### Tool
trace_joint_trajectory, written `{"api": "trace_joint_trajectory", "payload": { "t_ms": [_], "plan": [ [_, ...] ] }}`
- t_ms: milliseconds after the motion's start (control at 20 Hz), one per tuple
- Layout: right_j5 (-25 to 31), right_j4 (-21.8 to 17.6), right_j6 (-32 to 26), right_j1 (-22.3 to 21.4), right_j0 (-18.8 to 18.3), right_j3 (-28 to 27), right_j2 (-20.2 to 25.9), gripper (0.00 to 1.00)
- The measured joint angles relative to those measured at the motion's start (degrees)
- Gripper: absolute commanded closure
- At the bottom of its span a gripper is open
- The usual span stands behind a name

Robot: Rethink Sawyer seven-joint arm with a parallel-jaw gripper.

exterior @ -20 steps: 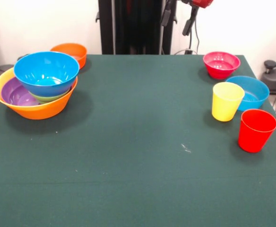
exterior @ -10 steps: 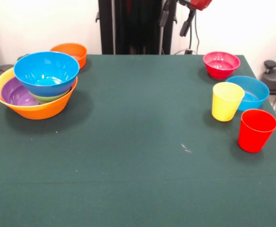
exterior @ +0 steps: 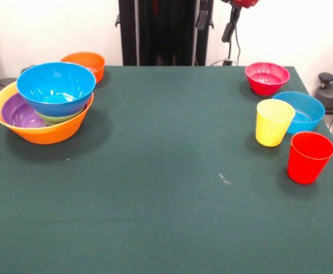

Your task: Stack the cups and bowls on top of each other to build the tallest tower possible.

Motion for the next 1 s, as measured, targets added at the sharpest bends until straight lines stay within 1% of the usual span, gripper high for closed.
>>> {"api": "trace_joint_trajectory", "payload": {
  "t_ms": [200, 450, 800, 1000],
  "plan": [
    [0.7, 1.7, 0.0, 0.0, 0.8, -1.5, -0.6, 0.0],
    [3.3, 3.9, 0.0, 0.0, 2.0, -3.6, -1.5, 0.0],
    [4.1, 5.1, 0.0, 0.1, 2.9, -5.0, -2.4, 0.0],
    [4.1, 5.9, 0.0, 1.1, 3.3, -5.6, -3.3, 0.0]
  ]
}}
